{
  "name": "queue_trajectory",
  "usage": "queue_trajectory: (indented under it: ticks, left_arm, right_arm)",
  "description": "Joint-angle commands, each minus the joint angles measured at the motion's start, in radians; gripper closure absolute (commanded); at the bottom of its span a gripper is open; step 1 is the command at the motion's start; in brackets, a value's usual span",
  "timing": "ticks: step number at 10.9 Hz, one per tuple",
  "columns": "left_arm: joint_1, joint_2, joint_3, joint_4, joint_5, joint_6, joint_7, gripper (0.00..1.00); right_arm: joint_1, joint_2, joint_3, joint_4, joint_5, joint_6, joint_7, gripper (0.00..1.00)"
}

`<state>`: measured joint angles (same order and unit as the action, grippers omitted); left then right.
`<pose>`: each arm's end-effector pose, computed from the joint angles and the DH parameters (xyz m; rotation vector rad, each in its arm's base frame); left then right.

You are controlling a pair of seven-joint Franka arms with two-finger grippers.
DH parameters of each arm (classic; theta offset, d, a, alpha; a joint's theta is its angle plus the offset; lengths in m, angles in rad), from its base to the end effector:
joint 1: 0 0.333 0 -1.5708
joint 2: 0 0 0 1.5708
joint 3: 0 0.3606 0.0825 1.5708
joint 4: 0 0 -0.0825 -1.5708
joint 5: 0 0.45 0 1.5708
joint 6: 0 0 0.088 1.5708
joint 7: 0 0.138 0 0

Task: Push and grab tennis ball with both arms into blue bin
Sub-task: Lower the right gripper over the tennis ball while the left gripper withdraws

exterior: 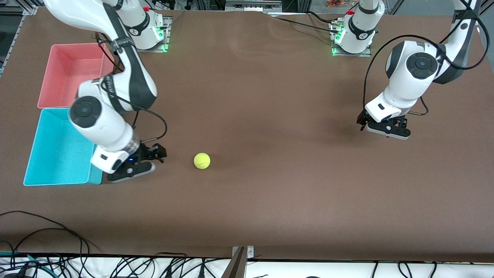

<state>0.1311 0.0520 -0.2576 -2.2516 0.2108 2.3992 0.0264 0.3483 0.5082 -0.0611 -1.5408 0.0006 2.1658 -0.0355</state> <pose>0.5880 -0.0687 0.3216 -2.9721 0.4500 -0.1575 0.7543 0.2296 0.3479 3.0794 0.5157 0.1881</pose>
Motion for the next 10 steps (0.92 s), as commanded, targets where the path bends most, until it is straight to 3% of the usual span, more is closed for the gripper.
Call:
queue_trajectory:
  ticks: [1, 4, 6, 7, 8, 10]
  left_arm:
    - [0.018, 0.018, -0.003, 0.192, -0.025, -0.225, -0.008, 0.0]
    - [0.064, 0.034, 0.007, 0.369, -0.028, -0.351, 0.018, 0.0]
    - [0.082, 0.025, 0.011, 0.417, -0.033, -0.397, 0.014, 0.0]
    - [0.084, 0.023, 0.011, 0.472, -0.103, -0.464, 0.01, 0.0]
    - [0.078, 0.025, 0.035, 0.528, -0.198, -0.518, -0.014, 0.0]
    - [-0.002, 0.023, 0.115, 0.602, -0.232, -0.566, -0.116, 0.0]
  right_arm:
    - [0.04, 0.064, 0.003, 0.03, 0.03, 0.0, -0.001, 0.0]
    - [0.04, 0.081, 0.029, 0.03, 0.036, -0.011, -0.001, 0.0]
    - [0.04, 0.064, 0.032, 0.033, 0.036, -0.075, -0.004, 0.0]
    - [0.032, 0.059, 0.029, 0.069, 0.035, -0.108, -0.009, 0.0]
    - [0.028, 0.061, 0.03, 0.097, 0.036, -0.142, -0.008, 0.0]
    - [0.04, 0.07, 0.033, 0.099, 0.036, -0.141, 0.002, 0.0]
